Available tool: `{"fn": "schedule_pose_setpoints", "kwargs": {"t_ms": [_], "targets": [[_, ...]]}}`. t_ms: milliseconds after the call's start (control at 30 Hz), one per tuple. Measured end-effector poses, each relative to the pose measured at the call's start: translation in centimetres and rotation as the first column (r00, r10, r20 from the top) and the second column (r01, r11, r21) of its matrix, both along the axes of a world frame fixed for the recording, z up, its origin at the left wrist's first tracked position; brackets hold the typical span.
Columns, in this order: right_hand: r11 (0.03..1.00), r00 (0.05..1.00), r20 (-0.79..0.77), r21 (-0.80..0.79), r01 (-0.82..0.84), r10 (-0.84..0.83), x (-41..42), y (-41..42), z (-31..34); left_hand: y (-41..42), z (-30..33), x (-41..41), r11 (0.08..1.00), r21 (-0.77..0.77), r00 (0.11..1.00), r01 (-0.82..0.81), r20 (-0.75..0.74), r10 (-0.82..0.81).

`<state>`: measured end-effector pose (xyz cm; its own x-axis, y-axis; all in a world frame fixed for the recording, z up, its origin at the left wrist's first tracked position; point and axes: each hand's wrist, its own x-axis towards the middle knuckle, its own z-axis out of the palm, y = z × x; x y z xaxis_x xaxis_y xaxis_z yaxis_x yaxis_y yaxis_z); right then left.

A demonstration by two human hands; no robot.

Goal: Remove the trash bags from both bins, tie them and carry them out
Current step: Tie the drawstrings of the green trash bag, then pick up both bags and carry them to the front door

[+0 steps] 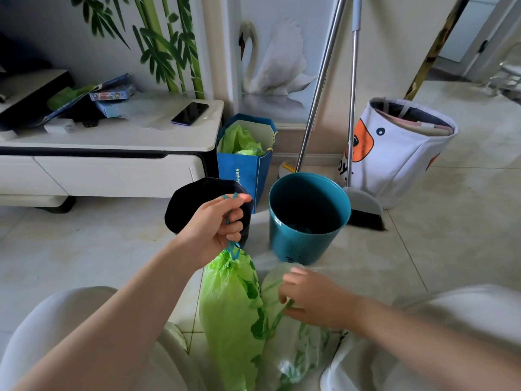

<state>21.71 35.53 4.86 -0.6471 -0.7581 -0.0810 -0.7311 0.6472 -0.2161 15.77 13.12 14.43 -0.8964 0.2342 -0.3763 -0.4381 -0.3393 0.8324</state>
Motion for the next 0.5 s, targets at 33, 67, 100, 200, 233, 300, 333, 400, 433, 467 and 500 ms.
{"fn": "schedule_pose_setpoints", "kwargs": {"t_ms": [33,67,100,200,233,300,333,400,433,467,500], "targets": [[0.998,0.997,-0.061,0.050,-0.044,0.047,0.2,-0.1,-0.5,-0.1,0.0,0.0,1.000,-0.001,1.000,-0.002,-0.001,0.002],[0.992,0.992,-0.097,0.104,-0.072,0.082,0.3,-0.4,-0.8,-0.1,0.0,0.0,1.000,-0.002,1.000,-0.004,-0.003,0.004],[0.986,0.988,-0.114,0.139,-0.088,0.104,0.5,-0.6,-1.0,-0.2,0.0,0.1,1.000,-0.003,1.000,-0.006,-0.003,0.006],[0.979,0.982,-0.146,0.184,-0.091,0.118,0.8,-1.4,-1.2,-0.3,0.1,0.2,1.000,-0.002,1.000,-0.004,-0.004,0.004],[0.985,0.986,-0.134,0.159,-0.074,0.096,0.8,-1.5,-1.2,-0.4,0.1,0.2,1.000,-0.003,1.000,0.000,-0.005,0.000],[0.999,0.999,-0.035,0.033,-0.001,0.002,0.7,-1.5,-0.9,-0.4,0.2,0.3,1.000,-0.010,1.000,0.009,-0.008,-0.010],[0.997,0.997,0.031,-0.041,0.066,-0.065,0.6,-1.5,-0.6,-0.5,0.3,0.4,1.000,-0.019,1.000,0.015,-0.014,-0.016],[0.964,0.960,0.204,-0.143,0.222,-0.191,0.5,-1.5,0.4,-0.5,0.4,0.6,0.997,-0.064,0.999,0.031,-0.039,-0.033],[0.934,0.921,0.299,-0.176,0.311,-0.251,0.4,-1.5,1.1,-0.4,0.6,0.8,0.994,-0.106,0.997,0.040,-0.056,-0.046],[0.895,0.873,0.381,-0.200,0.398,-0.303,0.4,-1.3,1.8,-0.3,0.7,1.1,0.985,-0.166,0.995,0.050,-0.075,-0.063],[0.846,0.818,0.453,-0.218,0.487,-0.354,0.2,-1.1,2.7,0.0,0.9,1.3,0.968,-0.246,0.992,0.060,-0.093,-0.085]]}}
